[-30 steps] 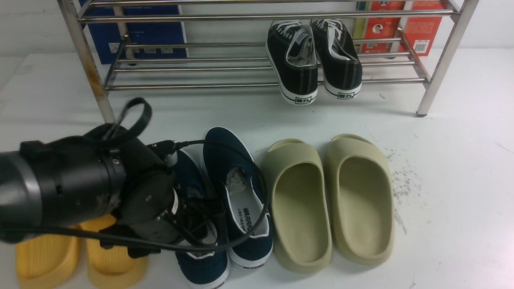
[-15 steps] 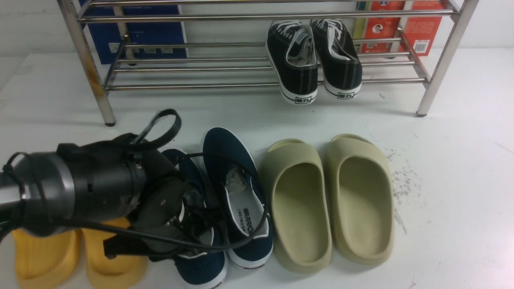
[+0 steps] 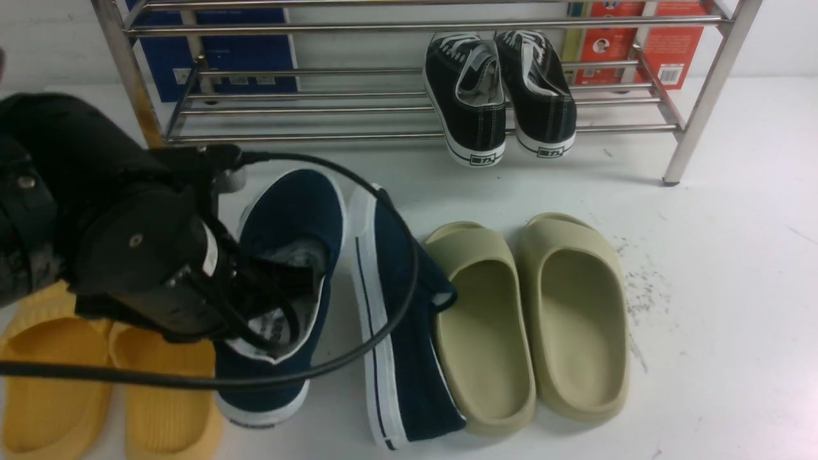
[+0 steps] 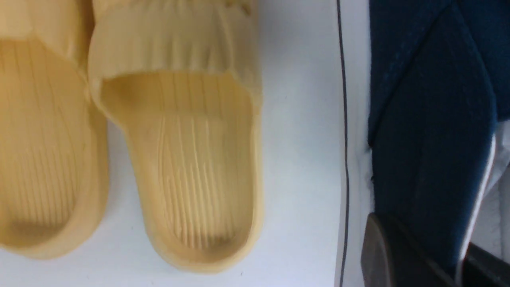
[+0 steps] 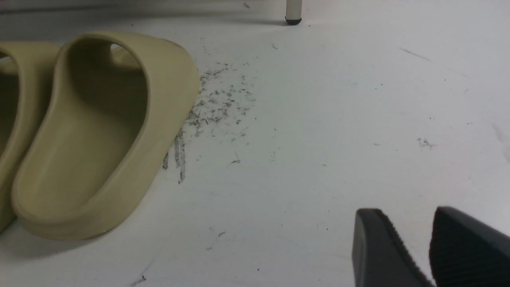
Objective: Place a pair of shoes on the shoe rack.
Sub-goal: Use the left arm to put a shoe into the shoe rack
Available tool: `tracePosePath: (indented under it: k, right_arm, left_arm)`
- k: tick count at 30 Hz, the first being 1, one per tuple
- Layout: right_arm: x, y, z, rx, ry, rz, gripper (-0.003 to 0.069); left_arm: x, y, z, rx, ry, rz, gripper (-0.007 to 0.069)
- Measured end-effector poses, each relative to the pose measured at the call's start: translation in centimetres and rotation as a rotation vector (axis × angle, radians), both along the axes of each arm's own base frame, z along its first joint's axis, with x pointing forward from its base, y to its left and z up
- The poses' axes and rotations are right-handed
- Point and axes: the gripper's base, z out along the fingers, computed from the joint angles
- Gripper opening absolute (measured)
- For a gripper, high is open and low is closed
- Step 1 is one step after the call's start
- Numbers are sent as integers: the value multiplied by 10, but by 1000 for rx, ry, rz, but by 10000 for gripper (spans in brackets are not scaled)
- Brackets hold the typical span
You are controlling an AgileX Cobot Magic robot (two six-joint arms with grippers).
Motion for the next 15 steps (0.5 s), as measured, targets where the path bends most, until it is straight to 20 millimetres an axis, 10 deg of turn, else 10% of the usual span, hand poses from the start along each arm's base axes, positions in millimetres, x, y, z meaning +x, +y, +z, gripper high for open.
tracePosePath:
  k: [15]
  right_arm:
    - [0, 0, 0, 0, 0, 0, 239]
  left_arm:
    - [81, 36, -10, 37, -54, 110, 17]
